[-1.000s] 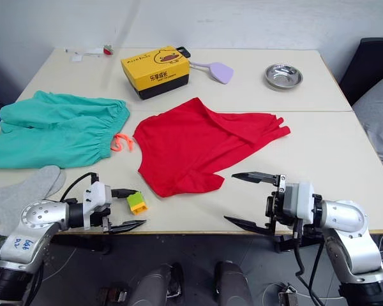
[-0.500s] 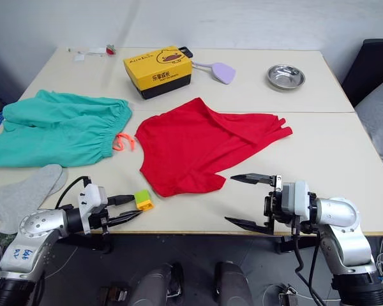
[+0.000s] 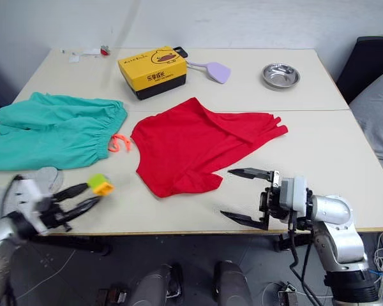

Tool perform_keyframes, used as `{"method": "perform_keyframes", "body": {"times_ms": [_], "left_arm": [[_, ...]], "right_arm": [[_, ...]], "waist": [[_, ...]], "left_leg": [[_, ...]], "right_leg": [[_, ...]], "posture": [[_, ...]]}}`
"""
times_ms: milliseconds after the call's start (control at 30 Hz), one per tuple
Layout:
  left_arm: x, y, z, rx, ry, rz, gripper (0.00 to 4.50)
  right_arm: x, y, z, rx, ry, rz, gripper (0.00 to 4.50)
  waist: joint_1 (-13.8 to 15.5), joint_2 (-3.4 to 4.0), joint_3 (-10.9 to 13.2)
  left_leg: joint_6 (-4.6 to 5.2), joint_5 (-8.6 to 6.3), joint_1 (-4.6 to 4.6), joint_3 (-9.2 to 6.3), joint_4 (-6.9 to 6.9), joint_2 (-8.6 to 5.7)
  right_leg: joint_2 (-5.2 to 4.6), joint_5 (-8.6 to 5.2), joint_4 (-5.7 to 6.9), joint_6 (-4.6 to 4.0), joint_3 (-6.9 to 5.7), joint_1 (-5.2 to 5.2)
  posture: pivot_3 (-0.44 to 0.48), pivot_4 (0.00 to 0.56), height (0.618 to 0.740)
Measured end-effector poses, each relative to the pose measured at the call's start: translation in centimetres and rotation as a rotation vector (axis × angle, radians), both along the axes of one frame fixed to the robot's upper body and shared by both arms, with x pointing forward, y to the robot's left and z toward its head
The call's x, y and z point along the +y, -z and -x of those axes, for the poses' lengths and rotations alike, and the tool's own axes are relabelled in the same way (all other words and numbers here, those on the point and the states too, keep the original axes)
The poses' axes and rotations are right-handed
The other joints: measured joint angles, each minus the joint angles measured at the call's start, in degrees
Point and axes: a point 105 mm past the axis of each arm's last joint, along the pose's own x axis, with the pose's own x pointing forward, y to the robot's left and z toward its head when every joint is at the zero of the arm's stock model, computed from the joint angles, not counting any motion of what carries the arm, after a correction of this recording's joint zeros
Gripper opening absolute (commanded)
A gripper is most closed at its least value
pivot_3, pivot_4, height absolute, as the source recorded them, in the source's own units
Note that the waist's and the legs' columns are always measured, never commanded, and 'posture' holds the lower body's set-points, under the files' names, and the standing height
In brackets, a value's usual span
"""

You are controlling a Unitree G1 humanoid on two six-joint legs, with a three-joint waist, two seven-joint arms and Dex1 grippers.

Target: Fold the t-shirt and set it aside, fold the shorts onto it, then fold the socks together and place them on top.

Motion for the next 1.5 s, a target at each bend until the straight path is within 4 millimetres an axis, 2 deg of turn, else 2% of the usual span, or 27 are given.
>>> {"method": "perform_keyframes", "body": {"times_ms": [200, 267, 367, 533, 700, 833, 900, 1000, 1100, 1133, 1300, 1400, 1500], "left_arm": [[11.8, -2.5, 3.6, -0.072, -0.595, 0.093, 1.79], [14.2, -2.3, 4.5, -0.079, -0.704, 0.119, 1.79], [16.9, -0.9, 4.7, -0.072, -0.830, 0.175, 1.79], [18.8, 2.4, 3.4, 0.018, -0.929, 0.198, 1.79], [20.8, 1.5, 2.4, -0.011, -1.000, 0.182, 1.79], [21.6, 1.9, 2.2, -0.005, -1.044, 0.179, 1.79], [21.5, 2.4, 2.1, 0.008, -1.048, 0.189, 2.49], [21.6, 2.9, 2.2, 0.010, -1.059, 0.204, 3.30], [21.6, 2.5, 2.2, -0.023, -1.046, 0.193, 4.24], [21.5, 2.1, 2.1, -0.048, -1.029, 0.192, 4.47], [20.7, -2.3, 2.4, -0.241, -0.871, 0.145, 4.47], [18.8, -5.5, 2.0, -0.327, -0.703, 0.075, 4.47], [15.2, -7.7, 1.2, -0.347, -0.487, 0.009, 4.47]], "right_arm": [[2.9, -2.2, -0.2, -0.020, -0.084, -0.129, 4.50], [3.3, -2.6, -0.4, -0.019, -0.088, -0.158, 4.50], [4.2, -2.0, 0.2, -0.068, -0.147, -0.099, 4.50], [4.6, -1.5, 0.0, -0.062, -0.145, -0.100, 4.50], [4.5, -1.5, -0.3, -0.062, -0.115, -0.102, 4.50], [4.1, -1.5, -0.6, -0.064, -0.083, -0.096, 4.50], [4.0, -1.4, -0.6, -0.062, -0.074, -0.090, 4.50], [3.9, -1.4, -0.7, -0.057, -0.062, -0.082, 4.50], [3.6, -1.2, -0.8, -0.043, -0.045, -0.068, 4.50], [3.5, -1.3, -0.8, -0.040, -0.038, -0.059, 4.50], [1.8, -1.9, -1.3, -0.049, 0.029, 0.006, 4.50], [0.1, -2.2, -2.0, -0.053, 0.094, 0.035, 4.50], [-1.6, -1.9, -2.9, -0.035, 0.146, 0.076, 4.50]], "waist": [[0.3, -0.12, 0.0], [0.5, -0.13, 0.0], [0.7, -0.27, -0.1], [0.4, -0.67, -0.3], [0.1, -0.83, -0.4], [-0.2, -0.83, -0.4], [-0.1, -0.81, -0.4], [0.0, -0.83, -0.4], [0.0, -0.85, -0.4], [0.0, -0.84, -0.4], [0.0, -0.84, -0.4], [0.0, -0.82, -0.4], [0.1, -0.76, -0.4]], "left_leg": [[-0.02, -0.04, -0.01, -0.05, -0.04, -0.02], [-0.05, -0.07, -0.01, -0.05, -0.10, -0.05], [-0.06, -0.08, -0.02, -0.04, -0.21, -0.06], [-0.10, -0.06, -0.07, 0.01, -0.36, -0.06], [-0.14, -0.07, -0.06, 0.05, -0.46, -0.09], [-0.19, -0.08, -0.05, 0.11, -0.60, -0.08], [-0.22, -0.06, -0.06, 0.12, -0.65, -0.08], [-0.24, -0.05, -0.06, 0.13, -0.64, -0.09], [-0.24, -0.04, -0.05, 0.13, -0.63, -0.09], [-0.24, -0.04, -0.05, 0.13, -0.61, -0.09], [-0.27, -0.03, -0.05, 0.13, -0.62, -0.07], [-0.27, -0.03, -0.04, 0.13, -0.63, -0.07], [-0.27, -0.02, -0.02, 0.13, -0.63, -0.08]], "right_leg": [[-0.01, -0.01, -0.09, -0.01, 0.00, 0.00], [-0.04, -0.01, -0.15, -0.02, 0.00, -0.06], [-0.04, -0.01, -0.22, -0.02, -0.01, -0.25], [-0.04, 0.00, -0.19, -0.02, 0.00, -0.22], [-0.05, -0.01, -0.23, -0.02, 0.02, -0.25], [-0.05, -0.01, -0.21, -0.02, -0.01, -0.35], [-0.05, -0.02, -0.18, -0.04, -0.05, -0.39], [-0.05, -0.02, -0.14, -0.05, -0.07, -0.38], [-0.05, -0.02, -0.14, -0.04, -0.07, -0.36], [-0.06, -0.02, -0.13, -0.04, -0.06, -0.36], [-0.07, -0.02, -0.19, -0.05, -0.04, -0.37], [-0.07, -0.03, -0.22, -0.07, -0.04, -0.34], [-0.08, -0.03, -0.25, -0.07, -0.04, -0.29]], "posture": [[0.000, 0.150, 0.740], [0.000, 0.150, 0.740], [0.000, 0.150, 0.740], [0.000, 0.150, 0.740], [0.000, 0.150, 0.740], [0.000, 0.150, 0.740], [0.000, 0.150, 0.740], [0.000, 0.150, 0.740], [0.000, 0.150, 0.740], [0.000, 0.150, 0.740], [0.000, 0.150, 0.740], [0.000, 0.150, 0.740], [0.000, 0.150, 0.740]]}}
